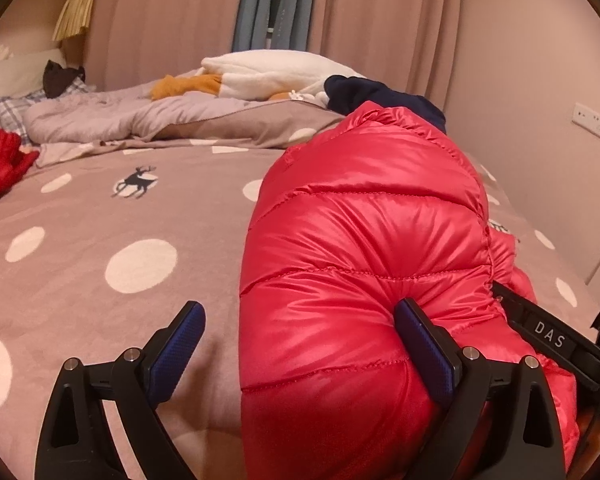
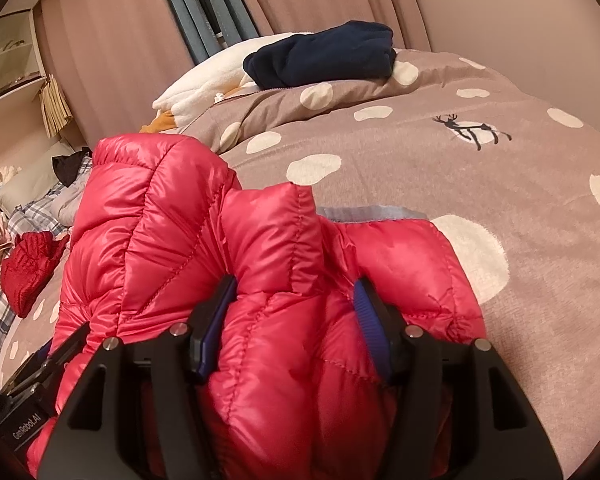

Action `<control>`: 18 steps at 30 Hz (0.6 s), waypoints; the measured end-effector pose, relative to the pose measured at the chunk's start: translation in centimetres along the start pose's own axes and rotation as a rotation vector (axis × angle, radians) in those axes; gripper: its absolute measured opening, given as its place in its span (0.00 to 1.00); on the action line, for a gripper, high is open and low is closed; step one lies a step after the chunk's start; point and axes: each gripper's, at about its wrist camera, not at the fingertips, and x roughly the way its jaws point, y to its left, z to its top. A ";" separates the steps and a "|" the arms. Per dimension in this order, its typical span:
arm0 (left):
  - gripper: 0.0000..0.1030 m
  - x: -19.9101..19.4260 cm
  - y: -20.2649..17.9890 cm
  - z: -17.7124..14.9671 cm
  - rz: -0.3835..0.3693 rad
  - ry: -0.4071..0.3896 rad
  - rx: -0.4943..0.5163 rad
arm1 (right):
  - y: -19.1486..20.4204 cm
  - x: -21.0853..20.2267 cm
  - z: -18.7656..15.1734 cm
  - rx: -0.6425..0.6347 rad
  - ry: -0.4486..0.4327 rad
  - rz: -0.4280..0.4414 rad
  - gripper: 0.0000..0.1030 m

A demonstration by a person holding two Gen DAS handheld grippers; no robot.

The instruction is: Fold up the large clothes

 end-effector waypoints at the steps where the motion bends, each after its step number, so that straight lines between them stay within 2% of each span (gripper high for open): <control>1: 0.94 -0.1 0.0 0.0 0.006 -0.001 0.002 | 0.1 -0.1 0.0 -0.005 -0.004 -0.010 0.60; 6: 0.94 -0.6 0.7 0.4 -0.020 0.024 -0.020 | 0.4 -0.7 0.1 -0.002 -0.010 -0.047 0.68; 8: 0.94 -0.9 1.0 0.7 -0.038 0.044 -0.035 | 0.5 -1.7 0.3 0.003 -0.025 -0.065 0.75; 10: 0.94 -1.5 1.4 1.5 -0.070 0.077 -0.036 | 0.5 -2.8 0.4 0.007 -0.027 -0.087 0.88; 13: 0.94 -2.7 2.8 2.5 -0.141 0.071 -0.083 | -0.5 -5.5 0.7 0.057 -0.058 -0.085 1.00; 15: 0.97 -3.7 4.2 3.0 -0.186 0.049 -0.143 | -1.7 -7.5 1.0 0.109 -0.083 -0.054 1.00; 18: 0.99 -4.0 6.0 3.2 -0.200 0.050 -0.190 | -3.8 -9.6 1.2 0.199 -0.082 -0.026 1.00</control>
